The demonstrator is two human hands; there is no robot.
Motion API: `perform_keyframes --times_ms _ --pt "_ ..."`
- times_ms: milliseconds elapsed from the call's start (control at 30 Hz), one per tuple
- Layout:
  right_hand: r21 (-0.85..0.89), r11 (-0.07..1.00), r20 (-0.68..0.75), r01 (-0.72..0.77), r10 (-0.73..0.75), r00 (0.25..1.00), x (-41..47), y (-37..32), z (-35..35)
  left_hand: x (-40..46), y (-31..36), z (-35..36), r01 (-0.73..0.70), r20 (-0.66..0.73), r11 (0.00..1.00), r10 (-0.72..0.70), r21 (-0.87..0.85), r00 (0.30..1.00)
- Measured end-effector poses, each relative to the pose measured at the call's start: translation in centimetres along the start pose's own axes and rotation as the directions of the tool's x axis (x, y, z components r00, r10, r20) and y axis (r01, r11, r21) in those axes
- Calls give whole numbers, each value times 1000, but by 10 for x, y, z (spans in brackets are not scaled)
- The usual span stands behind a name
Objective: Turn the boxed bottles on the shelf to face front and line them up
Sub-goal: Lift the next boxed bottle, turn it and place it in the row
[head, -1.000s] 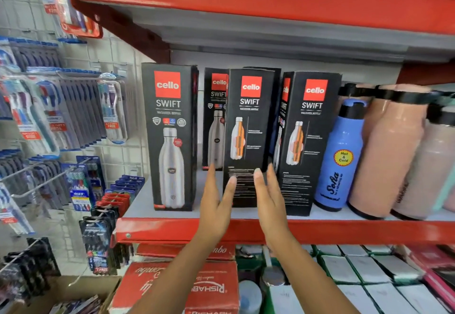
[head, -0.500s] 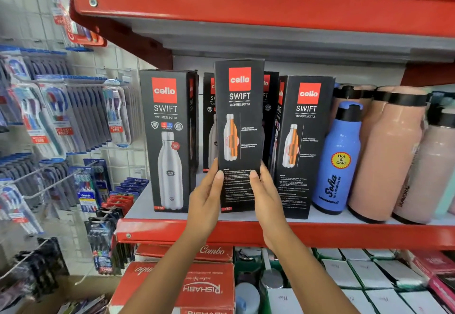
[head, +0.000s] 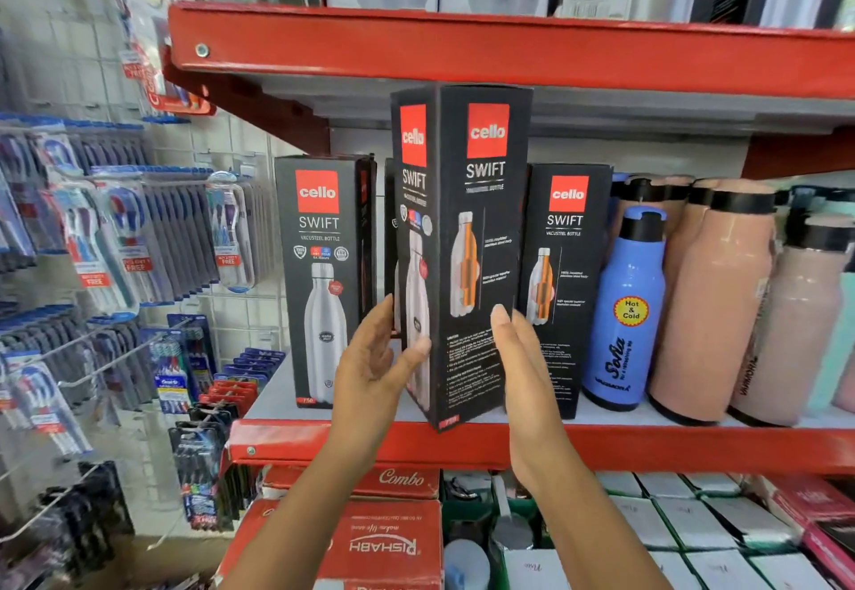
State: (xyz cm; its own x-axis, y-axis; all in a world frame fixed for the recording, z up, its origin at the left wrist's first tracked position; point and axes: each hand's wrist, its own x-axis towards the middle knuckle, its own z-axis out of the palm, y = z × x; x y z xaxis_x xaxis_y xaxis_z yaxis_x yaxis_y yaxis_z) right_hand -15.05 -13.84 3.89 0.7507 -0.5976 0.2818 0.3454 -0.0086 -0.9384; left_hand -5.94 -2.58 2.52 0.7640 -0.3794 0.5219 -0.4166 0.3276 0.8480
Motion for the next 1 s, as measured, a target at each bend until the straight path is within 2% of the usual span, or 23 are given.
perform_keyframes --times_ms 67,133,200,333,467,733,1000 --pt "-24 1000 42 7 -6 999 2 -2 0 0 3 2 32 40 999 -31 -17 999" --pt "-62 997 91 55 -50 995 4 -2 0 3 2 0 31 25 999 -32 42 999" --pt "-103 988 148 111 -95 984 9 3 -1 5 1 -3 44 -42 995 -41 92 998" --pt "-165 983 208 85 -50 977 23 16 -3 5 -3 -4 68 -185 977 -30 202 982" --pt "-192 971 247 142 -92 965 38 31 0 10 -11 -3 68 -281 971 -2 228 960" --pt "-333 922 108 198 -172 979 67 60 6 30 -38 -7 108 -353 956 -5 273 936" --pt "-401 897 56 189 -182 982 81 81 5 32 -56 1 145 -357 933 -19 329 934"
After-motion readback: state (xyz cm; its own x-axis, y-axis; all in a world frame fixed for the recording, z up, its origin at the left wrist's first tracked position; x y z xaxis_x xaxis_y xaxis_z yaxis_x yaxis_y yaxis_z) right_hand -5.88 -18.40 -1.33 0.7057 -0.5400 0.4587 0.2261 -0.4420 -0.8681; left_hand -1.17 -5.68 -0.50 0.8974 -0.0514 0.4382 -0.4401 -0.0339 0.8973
